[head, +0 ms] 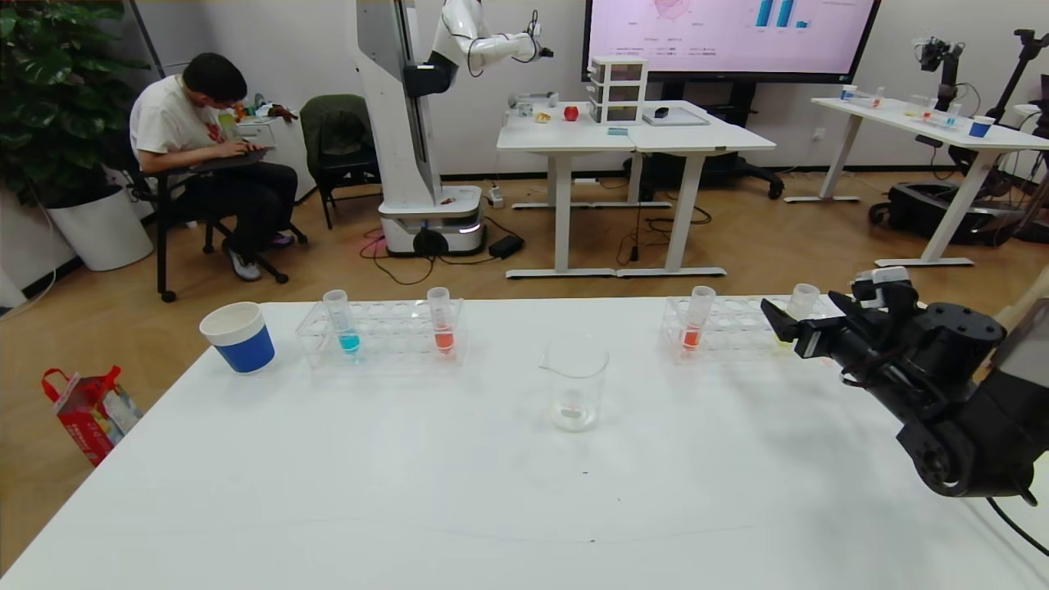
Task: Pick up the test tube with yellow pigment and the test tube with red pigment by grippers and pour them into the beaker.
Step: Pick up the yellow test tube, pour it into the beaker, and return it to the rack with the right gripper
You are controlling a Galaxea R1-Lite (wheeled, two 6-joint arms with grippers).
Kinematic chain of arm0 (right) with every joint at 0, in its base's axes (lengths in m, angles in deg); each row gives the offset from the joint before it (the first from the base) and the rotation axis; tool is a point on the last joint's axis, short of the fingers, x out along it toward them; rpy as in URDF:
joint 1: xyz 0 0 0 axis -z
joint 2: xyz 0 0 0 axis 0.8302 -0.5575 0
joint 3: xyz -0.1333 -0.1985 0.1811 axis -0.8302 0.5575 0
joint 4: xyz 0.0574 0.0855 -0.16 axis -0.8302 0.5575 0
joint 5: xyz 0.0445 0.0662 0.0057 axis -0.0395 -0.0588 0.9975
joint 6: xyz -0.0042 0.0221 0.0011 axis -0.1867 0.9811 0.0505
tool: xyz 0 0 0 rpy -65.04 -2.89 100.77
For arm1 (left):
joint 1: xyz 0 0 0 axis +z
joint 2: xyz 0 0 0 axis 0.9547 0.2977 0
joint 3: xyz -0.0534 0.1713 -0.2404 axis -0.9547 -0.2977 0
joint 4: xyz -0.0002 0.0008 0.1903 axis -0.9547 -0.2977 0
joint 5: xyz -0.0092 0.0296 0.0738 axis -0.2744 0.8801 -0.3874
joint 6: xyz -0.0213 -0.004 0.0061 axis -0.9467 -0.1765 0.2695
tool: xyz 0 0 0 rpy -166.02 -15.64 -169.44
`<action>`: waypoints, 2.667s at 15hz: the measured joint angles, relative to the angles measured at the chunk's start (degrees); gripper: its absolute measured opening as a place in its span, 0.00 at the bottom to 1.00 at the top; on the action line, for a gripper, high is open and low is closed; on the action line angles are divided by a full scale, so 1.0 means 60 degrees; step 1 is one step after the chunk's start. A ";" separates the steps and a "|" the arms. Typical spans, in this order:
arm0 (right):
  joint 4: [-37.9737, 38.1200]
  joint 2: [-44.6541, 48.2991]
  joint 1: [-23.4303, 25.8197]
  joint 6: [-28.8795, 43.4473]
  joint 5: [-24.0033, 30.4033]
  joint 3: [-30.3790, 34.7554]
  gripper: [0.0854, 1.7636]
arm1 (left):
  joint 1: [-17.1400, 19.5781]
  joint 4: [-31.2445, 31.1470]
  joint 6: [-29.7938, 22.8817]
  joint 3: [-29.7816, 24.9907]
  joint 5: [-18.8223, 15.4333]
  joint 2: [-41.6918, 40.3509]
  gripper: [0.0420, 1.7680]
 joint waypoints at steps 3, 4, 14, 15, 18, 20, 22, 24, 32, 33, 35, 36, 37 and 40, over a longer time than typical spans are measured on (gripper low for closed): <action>0.0000 -0.0612 0.0012 0.0008 0.0246 -0.0876 0.98 | 0.0000 0.0000 0.0000 0.0000 0.0000 0.0000 0.99; 0.0004 -0.0776 0.0018 0.0008 0.0248 -0.1120 0.98 | 0.0000 0.0000 0.0000 0.0000 0.0000 0.0000 0.99; 0.0004 -0.1522 0.0284 0.0195 0.0201 -0.2284 0.98 | 0.0000 0.0000 0.0000 0.0000 -0.0008 0.0000 0.99; 0.0004 -0.1566 0.0307 0.0195 0.0201 -0.2318 0.98 | 0.0000 0.0000 0.0000 0.0000 0.0000 0.0000 0.99; 0.0004 -0.1646 0.0335 0.0195 0.0201 -0.2393 0.73 | 0.0000 0.0000 0.0000 0.0000 0.0000 0.0000 0.99; 0.0010 -0.1654 0.0303 0.0195 0.0211 -0.2438 0.23 | 0.0000 0.0004 0.0000 0.0000 -0.0004 0.0000 0.99; 0.0000 -0.1646 0.0321 0.0187 0.0201 -0.2477 0.33 | -0.0004 0.0004 0.0004 0.0000 0.0000 0.0000 0.99; 0.0004 -0.1619 0.0307 0.0195 0.0205 -0.2438 0.26 | 0.0004 0.0004 0.0004 0.0000 0.0000 0.0000 0.99; 0.0187 -0.0553 0.0248 0.0136 0.0132 -0.2448 0.26 | 0.0000 0.0004 0.0000 0.0000 0.0000 0.0000 0.99; 0.0412 -0.0286 0.0215 0.0128 0.0136 -0.2460 0.26 | 0.0000 0.0000 0.0000 0.0000 -0.0004 0.0000 0.99; 0.0612 0.0140 0.0175 0.0100 0.0158 -0.2424 0.26 | 0.0000 0.0004 0.0000 0.0000 -0.0004 0.0000 0.99; 0.0628 0.0260 0.0183 0.0095 0.0177 -0.2416 0.26 | 0.0000 0.0004 0.0000 0.0000 -0.0004 0.0000 0.99; 0.0642 0.0347 0.0211 0.0095 0.0191 -0.2430 0.26 | 0.0000 0.0004 0.0000 0.0000 0.0002 0.0000 0.99; 0.0817 0.0463 0.0110 0.0100 0.0223 -0.2678 0.26 | 0.0000 0.0004 0.0000 0.0000 -0.0004 0.0000 0.99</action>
